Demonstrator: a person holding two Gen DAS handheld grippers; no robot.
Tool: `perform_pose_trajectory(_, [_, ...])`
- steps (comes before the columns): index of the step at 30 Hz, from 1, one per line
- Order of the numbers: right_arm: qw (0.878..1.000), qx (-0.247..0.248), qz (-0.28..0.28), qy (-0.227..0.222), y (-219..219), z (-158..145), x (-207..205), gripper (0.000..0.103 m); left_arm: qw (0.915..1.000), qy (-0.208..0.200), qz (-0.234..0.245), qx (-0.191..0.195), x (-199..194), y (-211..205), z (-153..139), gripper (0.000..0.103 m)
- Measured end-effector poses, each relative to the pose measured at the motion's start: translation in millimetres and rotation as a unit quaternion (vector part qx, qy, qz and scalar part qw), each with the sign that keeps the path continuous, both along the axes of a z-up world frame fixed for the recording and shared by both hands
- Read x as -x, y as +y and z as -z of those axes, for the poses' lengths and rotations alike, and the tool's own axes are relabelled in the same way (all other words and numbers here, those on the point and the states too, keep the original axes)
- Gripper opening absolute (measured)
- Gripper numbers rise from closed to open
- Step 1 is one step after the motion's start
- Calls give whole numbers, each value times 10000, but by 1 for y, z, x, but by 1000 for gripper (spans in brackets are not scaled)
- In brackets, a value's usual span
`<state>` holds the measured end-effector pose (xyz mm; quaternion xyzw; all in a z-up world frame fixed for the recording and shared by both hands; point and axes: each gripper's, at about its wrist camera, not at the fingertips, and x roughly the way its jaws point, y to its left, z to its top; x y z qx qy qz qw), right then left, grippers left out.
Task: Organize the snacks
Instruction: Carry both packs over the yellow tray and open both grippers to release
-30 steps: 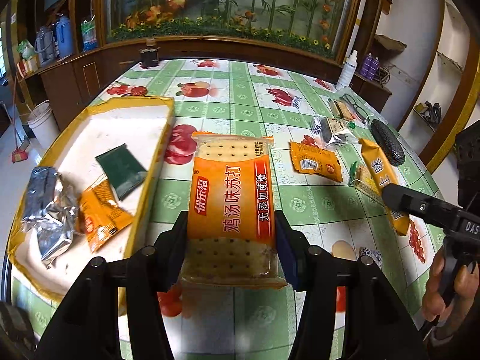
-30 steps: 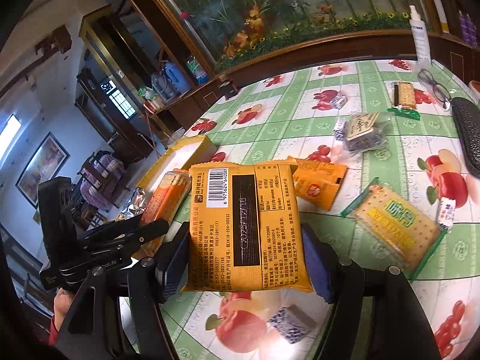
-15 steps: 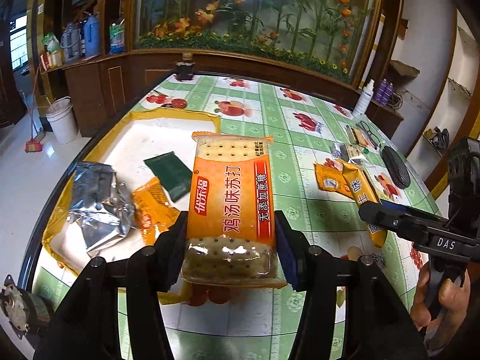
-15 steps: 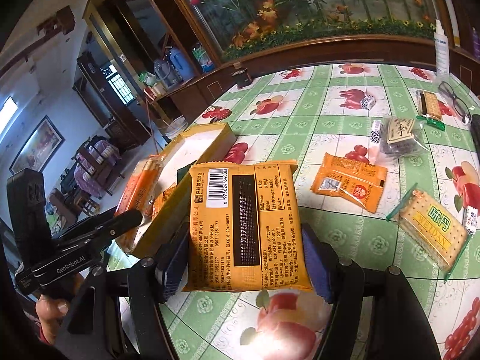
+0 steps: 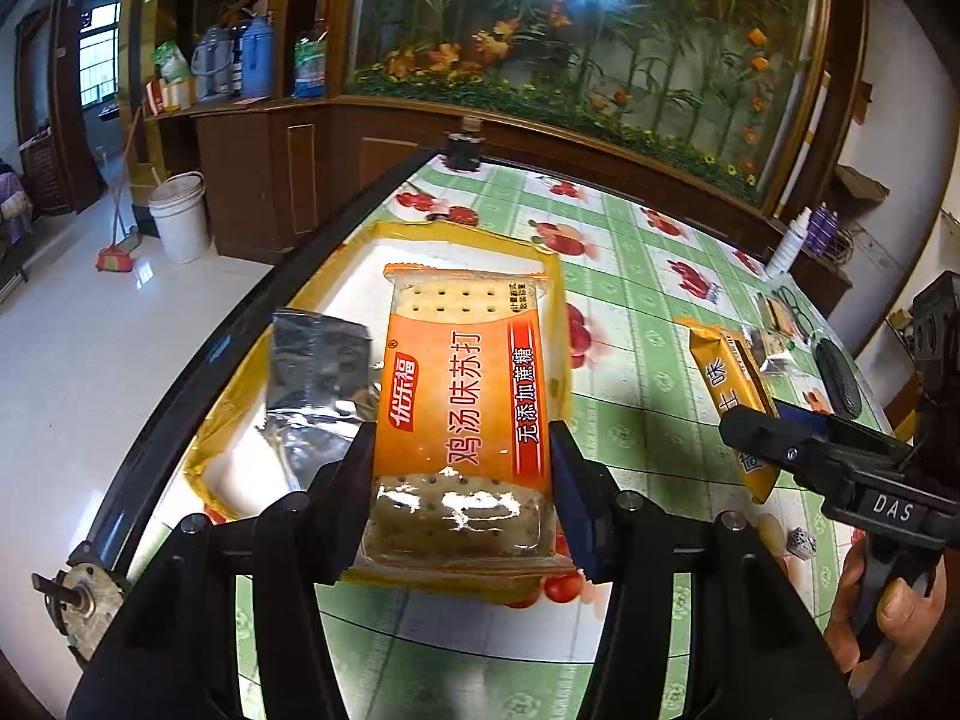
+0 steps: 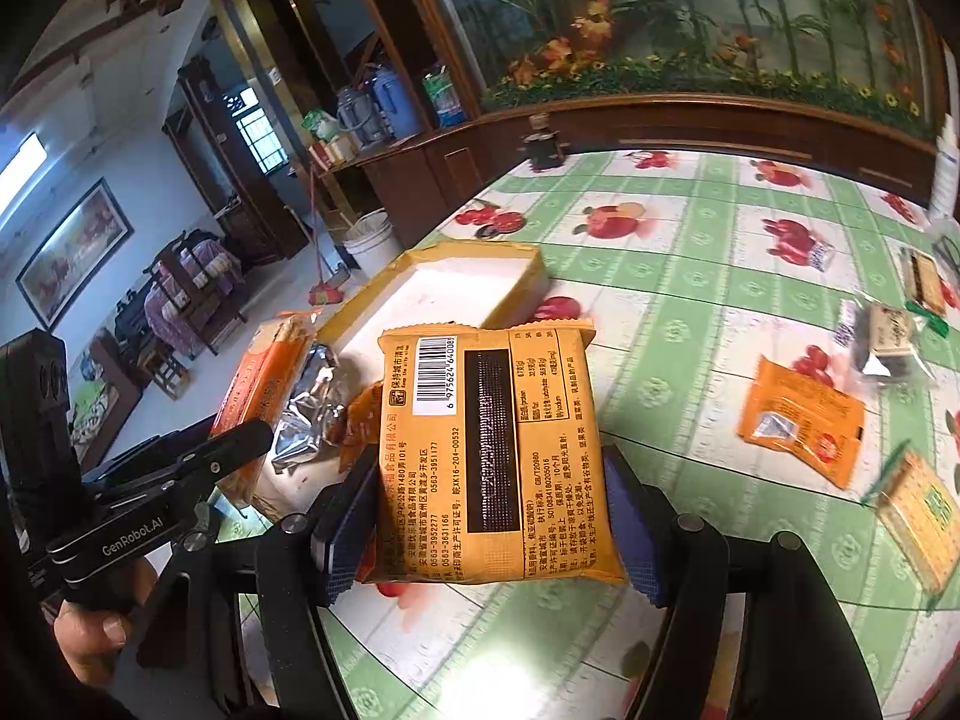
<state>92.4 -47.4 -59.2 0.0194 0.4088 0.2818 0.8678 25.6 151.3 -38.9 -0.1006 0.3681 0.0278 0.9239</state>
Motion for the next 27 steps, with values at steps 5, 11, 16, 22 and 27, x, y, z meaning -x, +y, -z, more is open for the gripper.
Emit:
perform_pose_trajectory(5, [9997, 3, -242, 39, 28, 2, -5, 71, 9998, 62, -177, 19, -1, 14, 6, 53])
perform_pose_trajectory(11, [9988, 1, -483, 85, 59, 6, -12, 71, 9993, 166, -318, 49, -4, 28, 16, 53])
perform_pose_trajectory(16, [9980, -27, -617, 122, 81, 12, -24, 71, 9989, 247, -395, 83, -8, 37, 24, 53])
perform_pose_trajectory(22, [9978, -98, -625, 207, 103, 20, -46, 71, 9981, 356, -483, 108, -17, 47, 32, 53])
perform_pose_trajectory(27, [9980, -57, -578, 255, 119, 28, -62, 71, 9980, 379, -515, -6, -27, 47, 35, 53])
